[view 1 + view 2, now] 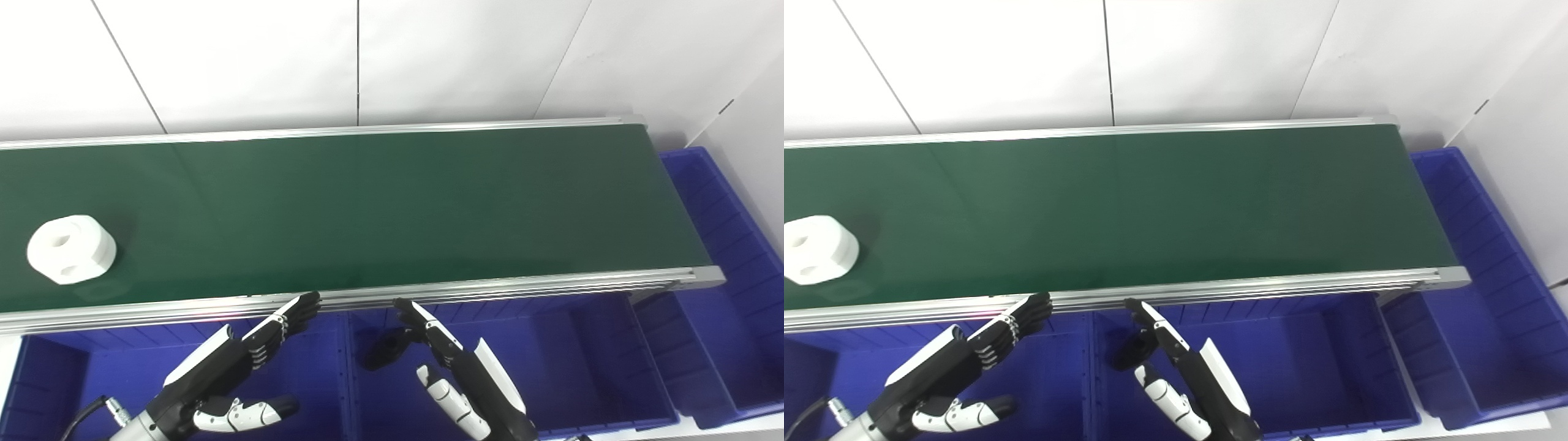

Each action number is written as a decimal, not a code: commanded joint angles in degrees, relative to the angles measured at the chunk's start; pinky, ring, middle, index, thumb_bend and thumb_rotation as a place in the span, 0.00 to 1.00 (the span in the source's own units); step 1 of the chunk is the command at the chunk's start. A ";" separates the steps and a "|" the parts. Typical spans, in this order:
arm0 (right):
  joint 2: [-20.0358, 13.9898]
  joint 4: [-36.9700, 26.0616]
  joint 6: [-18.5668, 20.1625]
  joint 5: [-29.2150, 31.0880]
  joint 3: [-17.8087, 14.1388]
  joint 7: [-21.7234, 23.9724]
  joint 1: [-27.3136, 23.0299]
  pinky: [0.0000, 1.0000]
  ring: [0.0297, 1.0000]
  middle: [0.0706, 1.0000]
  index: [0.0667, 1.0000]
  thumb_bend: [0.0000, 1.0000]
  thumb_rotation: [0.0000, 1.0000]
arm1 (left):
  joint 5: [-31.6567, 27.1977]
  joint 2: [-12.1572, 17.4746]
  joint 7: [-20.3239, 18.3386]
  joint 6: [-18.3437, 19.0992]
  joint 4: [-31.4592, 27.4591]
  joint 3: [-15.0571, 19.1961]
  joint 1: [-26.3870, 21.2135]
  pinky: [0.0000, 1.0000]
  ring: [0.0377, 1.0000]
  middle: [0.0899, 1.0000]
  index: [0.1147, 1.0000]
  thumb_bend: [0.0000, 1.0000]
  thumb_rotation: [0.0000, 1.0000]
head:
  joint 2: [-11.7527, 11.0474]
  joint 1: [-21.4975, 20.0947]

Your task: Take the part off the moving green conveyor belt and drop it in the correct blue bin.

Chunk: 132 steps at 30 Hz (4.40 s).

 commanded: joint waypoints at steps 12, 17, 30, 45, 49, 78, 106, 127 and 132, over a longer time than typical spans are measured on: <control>0.23 -2.08 -1.44 0.28 0.24 -0.20 0.82 0.88 0.93 0.95 0.93 0.44 1.00 | -0.45 0.77 0.37 -0.67 -1.46 0.33 0.13 1.00 1.00 1.00 1.00 0.35 0.45 | 0.01 0.05; 0.15 -1.85 -1.73 0.56 0.19 -0.20 0.80 0.88 0.93 0.95 0.93 0.45 1.00 | -0.64 0.63 0.29 -1.14 -1.07 0.30 0.08 1.00 1.00 1.00 1.00 0.35 0.45 | -0.04 0.12; 0.25 -1.92 -1.53 0.43 0.13 -0.18 0.56 0.87 0.92 0.95 0.93 0.46 1.00 | -0.87 0.76 -0.01 -1.51 -0.81 0.37 -0.32 1.00 1.00 1.00 1.00 0.34 0.43 | -0.16 0.64; 0.18 -1.97 -1.75 0.91 0.02 -0.30 1.06 0.87 0.93 0.95 0.93 0.45 1.00 | -0.74 0.62 0.05 -1.05 -1.26 0.12 -0.29 1.00 1.00 1.00 1.00 0.36 0.44 | 0.08 1.14; 0.17 -2.21 -1.85 0.77 0.14 -0.23 1.18 0.87 0.93 0.95 0.93 0.45 1.00 | -0.65 0.72 0.30 -0.74 -1.60 0.25 0.14 1.00 1.00 1.00 1.00 0.37 0.45 | 0.14 1.38; -1.29 5.37 -8.66 0.97 -0.92 -1.45 1.87 0.83 0.91 0.95 0.92 0.38 0.97 | 7.96 -1.37 2.51 -10.03 2.26 -1.81 0.93 0.91 1.00 1.00 1.00 0.35 0.42 | -14.28 10.61; -0.91 7.82 -8.45 2.02 -1.82 -0.65 -2.36 0.83 0.91 0.94 0.92 0.38 0.96 | 37.70 -4.04 20.12 -19.23 -1.27 5.02 -23.30 0.87 0.86 0.86 0.80 0.79 0.15 | -15.31 10.42; -0.63 7.69 -9.28 2.13 -1.43 -1.06 -1.44 0.83 0.90 0.93 0.90 0.37 0.93 | 45.75 -1.35 14.56 -12.56 20.45 0.33 -36.45 0.81 0.88 0.95 0.89 1.00 0.33 | -14.85 9.56; -0.41 7.53 -9.26 1.88 -1.36 -1.31 -1.12 0.83 0.90 0.93 0.90 0.38 0.93 | 43.41 -0.27 8.51 -8.32 22.71 -1.43 -38.40 0.73 0.93 1.00 0.95 1.00 0.38 | -14.36 9.47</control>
